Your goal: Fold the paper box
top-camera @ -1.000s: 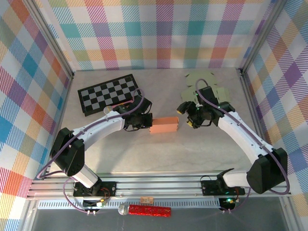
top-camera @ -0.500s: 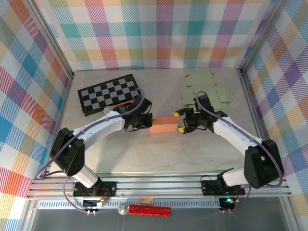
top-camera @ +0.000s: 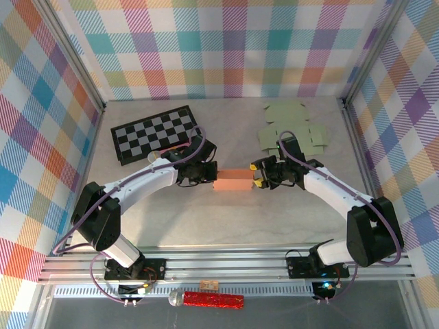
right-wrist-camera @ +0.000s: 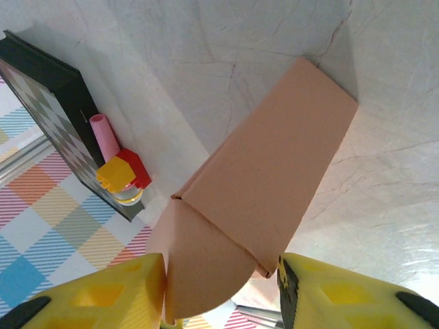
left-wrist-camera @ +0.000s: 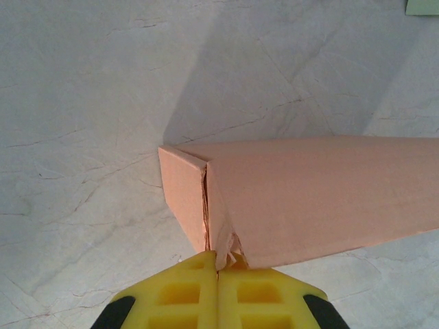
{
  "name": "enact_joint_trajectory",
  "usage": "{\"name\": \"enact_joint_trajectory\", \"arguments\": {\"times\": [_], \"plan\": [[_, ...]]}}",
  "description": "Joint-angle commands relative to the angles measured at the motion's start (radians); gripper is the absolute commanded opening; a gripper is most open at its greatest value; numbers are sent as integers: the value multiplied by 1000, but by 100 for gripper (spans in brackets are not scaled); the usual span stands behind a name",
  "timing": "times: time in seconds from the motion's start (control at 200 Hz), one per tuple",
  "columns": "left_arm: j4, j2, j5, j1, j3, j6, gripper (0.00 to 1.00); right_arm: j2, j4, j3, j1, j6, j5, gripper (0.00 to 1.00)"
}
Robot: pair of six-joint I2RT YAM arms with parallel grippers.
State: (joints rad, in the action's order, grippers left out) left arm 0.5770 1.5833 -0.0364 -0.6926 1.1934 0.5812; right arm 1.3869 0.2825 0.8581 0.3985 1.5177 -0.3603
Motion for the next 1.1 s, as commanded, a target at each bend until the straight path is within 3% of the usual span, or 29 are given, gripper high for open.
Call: {"name": "enact_joint_trajectory", "arguments": {"times": [0.0,0.275,0.5,0.675,0.83,1.1], "plan": [[52,-1,-19,-11,-4,16,3,21,49,-7,-4,-69,16,47],[51,-7,-39,-11,-6,40,13,32,85,2,-4,-127,35,43],[55,-57,-55,-9,-10,83,33,39,110,2,-5,-151,40,42],[40,-115,-86,5,-21,149,42,43,118,7,-4,-159,43,42],[-9,-130,-151,62,-38,223,46,47,119,14,-4,-162,43,42],[-72,-38,-247,123,-34,248,43,54,121,22,-4,-163,40,42]]}}
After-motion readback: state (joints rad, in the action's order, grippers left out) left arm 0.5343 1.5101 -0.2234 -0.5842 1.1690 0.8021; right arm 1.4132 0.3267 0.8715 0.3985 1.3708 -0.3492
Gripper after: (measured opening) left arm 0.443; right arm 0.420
